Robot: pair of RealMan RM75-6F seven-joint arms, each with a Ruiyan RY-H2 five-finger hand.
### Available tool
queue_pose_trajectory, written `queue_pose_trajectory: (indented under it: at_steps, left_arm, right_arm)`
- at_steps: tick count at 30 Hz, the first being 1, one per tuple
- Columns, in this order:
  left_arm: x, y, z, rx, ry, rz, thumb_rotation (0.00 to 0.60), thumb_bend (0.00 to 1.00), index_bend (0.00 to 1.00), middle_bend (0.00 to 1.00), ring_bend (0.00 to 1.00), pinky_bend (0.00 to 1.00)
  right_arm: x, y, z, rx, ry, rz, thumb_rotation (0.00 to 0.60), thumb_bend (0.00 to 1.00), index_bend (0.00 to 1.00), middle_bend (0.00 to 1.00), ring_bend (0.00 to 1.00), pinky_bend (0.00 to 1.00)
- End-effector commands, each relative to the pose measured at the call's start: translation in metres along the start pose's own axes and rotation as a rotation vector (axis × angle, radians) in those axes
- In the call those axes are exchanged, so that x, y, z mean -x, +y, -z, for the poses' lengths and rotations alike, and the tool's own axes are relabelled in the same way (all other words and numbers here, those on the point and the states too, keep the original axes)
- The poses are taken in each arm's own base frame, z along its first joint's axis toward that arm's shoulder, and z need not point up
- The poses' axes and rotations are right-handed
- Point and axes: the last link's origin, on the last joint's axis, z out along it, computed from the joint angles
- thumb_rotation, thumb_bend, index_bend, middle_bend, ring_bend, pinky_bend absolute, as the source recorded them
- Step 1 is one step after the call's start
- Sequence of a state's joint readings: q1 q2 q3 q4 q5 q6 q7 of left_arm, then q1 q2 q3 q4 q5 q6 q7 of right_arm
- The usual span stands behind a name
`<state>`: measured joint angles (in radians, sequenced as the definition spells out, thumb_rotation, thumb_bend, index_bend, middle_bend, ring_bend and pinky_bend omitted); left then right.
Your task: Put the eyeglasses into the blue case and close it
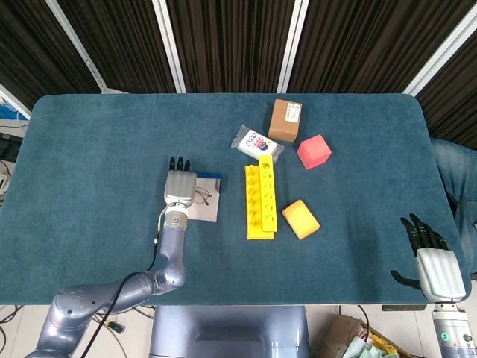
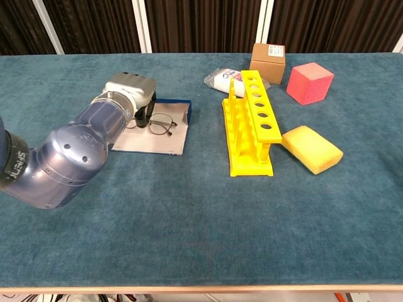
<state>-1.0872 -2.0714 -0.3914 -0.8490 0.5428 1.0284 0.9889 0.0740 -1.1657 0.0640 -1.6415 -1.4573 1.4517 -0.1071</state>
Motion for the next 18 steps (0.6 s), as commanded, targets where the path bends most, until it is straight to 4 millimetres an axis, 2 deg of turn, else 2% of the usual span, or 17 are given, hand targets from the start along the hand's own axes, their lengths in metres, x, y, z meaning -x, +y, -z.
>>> queue_pose_trajectory:
  at_steps: [1, 18]
  left_arm:
    - [-0.0011, 0.0027, -0.0009, 0.002, 0.006, 0.003, 0.600, 0.45, 0.56, 0.13, 0.00, 0.00]
    - [-0.0111, 0.0120, -0.0079, -0.035, 0.033, 0.037, 0.600, 0.45, 0.56, 0.13, 0.00, 0.00]
  right_arm:
    - [0.0003, -0.0001, 0.0000, 0.000, -0.001, 0.000, 0.600, 0.12, 0.00, 0.00, 0.11, 0.19]
    - [0.0010, 0.0002, 0.0002, 0.004, -0.005, 0.005, 0.600, 0.12, 0.00, 0.00, 0.11, 0.19]
